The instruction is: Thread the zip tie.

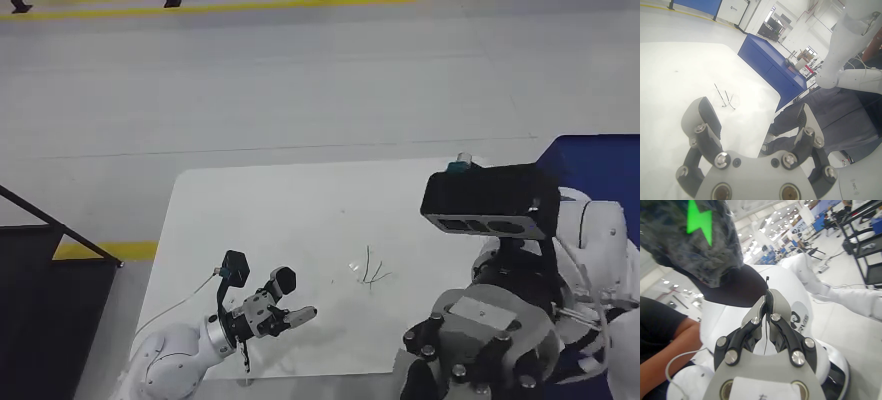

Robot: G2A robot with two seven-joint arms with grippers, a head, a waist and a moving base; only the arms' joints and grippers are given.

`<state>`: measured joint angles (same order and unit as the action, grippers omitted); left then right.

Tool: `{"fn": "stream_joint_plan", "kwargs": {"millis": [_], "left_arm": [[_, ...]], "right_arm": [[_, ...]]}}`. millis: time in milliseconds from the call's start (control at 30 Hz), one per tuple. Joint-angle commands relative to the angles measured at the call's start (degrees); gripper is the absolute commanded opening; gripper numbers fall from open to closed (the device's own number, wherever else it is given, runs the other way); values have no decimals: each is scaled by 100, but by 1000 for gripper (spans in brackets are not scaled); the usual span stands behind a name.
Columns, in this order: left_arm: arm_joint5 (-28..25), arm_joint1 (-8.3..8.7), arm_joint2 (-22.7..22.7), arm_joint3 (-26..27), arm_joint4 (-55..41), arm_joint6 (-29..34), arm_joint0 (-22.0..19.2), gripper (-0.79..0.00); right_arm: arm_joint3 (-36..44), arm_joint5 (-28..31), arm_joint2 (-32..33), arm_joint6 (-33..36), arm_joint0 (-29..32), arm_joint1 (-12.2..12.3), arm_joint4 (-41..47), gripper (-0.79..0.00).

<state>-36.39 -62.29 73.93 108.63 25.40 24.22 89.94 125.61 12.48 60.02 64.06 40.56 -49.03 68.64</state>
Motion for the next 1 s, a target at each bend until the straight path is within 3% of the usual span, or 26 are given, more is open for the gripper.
{"fn": "stream_joint_plan", "kwargs": {"millis": [0,167,267,367,433,600,800,967], "left_arm": [[0,0,0,0,0,0,0,0],[0,0,0,0,0,0,0,0],[0,0,0,0,0,0,0,0],[0,0,0,0,0,0,0,0],[0,0,0,0,0,0,0,0],[0,0,0,0,0,0,0,0],[0,0,0,0,0,0,0,0],[0,0,0,0,0,0,0,0]], "right_arm": [[-39,-85,-64,-53,83,-40,500,-785],[-142,-280,-58,-120,51,-111,506,-785],[-102,-316,57,-105,-85,-115,-370,-785],[-124,-489,228,22,-213,-66,-1897,-785],[-284,-526,278,34,-8,-50,-1967,-785],[-1120,-610,851,570,689,84,-2059,-785],[-3148,-288,1589,1617,1740,244,-1900,-785],[-4249,-178,1991,2293,2006,311,-1716,-785]]}}
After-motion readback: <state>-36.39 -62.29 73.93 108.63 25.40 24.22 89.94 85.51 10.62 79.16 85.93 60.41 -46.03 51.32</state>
